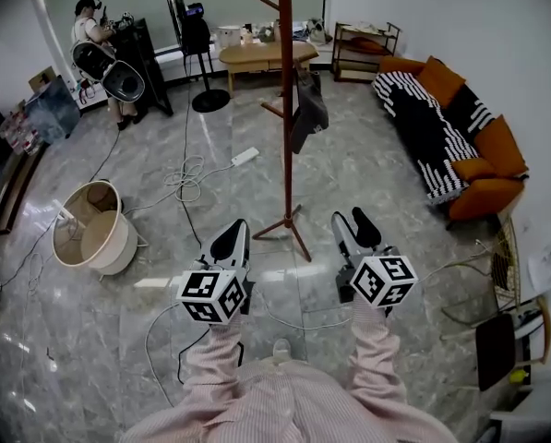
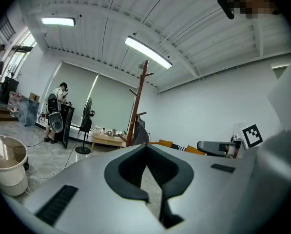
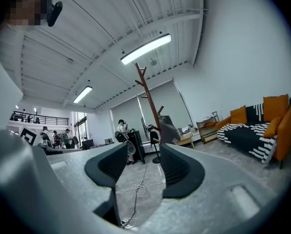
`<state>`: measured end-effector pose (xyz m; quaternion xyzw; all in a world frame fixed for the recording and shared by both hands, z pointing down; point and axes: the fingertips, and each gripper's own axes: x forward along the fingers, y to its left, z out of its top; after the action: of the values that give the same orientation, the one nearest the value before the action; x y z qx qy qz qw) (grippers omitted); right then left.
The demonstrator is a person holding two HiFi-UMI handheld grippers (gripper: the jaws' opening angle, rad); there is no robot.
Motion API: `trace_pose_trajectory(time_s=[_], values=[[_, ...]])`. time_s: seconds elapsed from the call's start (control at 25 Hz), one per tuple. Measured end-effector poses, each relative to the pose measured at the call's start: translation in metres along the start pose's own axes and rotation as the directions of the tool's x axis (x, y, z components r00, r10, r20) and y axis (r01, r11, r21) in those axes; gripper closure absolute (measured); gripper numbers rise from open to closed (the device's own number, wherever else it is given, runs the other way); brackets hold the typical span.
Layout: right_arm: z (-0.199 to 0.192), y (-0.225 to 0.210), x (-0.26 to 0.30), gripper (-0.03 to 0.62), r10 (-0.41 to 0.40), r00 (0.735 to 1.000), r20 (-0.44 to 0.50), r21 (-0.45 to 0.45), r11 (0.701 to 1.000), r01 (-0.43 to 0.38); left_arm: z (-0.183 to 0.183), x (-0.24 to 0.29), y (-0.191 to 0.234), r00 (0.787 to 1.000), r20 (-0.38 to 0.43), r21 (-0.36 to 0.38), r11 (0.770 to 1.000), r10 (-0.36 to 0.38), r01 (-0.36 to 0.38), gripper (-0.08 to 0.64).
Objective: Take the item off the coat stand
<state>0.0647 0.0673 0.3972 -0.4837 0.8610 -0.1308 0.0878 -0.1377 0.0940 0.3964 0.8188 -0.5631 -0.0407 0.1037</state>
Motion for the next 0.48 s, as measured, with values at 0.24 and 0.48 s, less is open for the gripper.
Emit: trace_pose_trajectory(time_s=[0.24,0.48], values=[[0.009,-0.012,0.048,0.397,-0.029,0.999,0.021,-0.008,1.0,0.03,0.01,0.042,0.027,1.0,-0.005,-0.006,1.0,-0.016,0.016,0.558],[0.013,-0.024,0.082,0.397,-0.07,0.997,0.01,-0.057,0.996,0.07,0.005,0.07,0.04,0.999,-0.024,-0.03,0.999,-0.027,0.026,0.558]])
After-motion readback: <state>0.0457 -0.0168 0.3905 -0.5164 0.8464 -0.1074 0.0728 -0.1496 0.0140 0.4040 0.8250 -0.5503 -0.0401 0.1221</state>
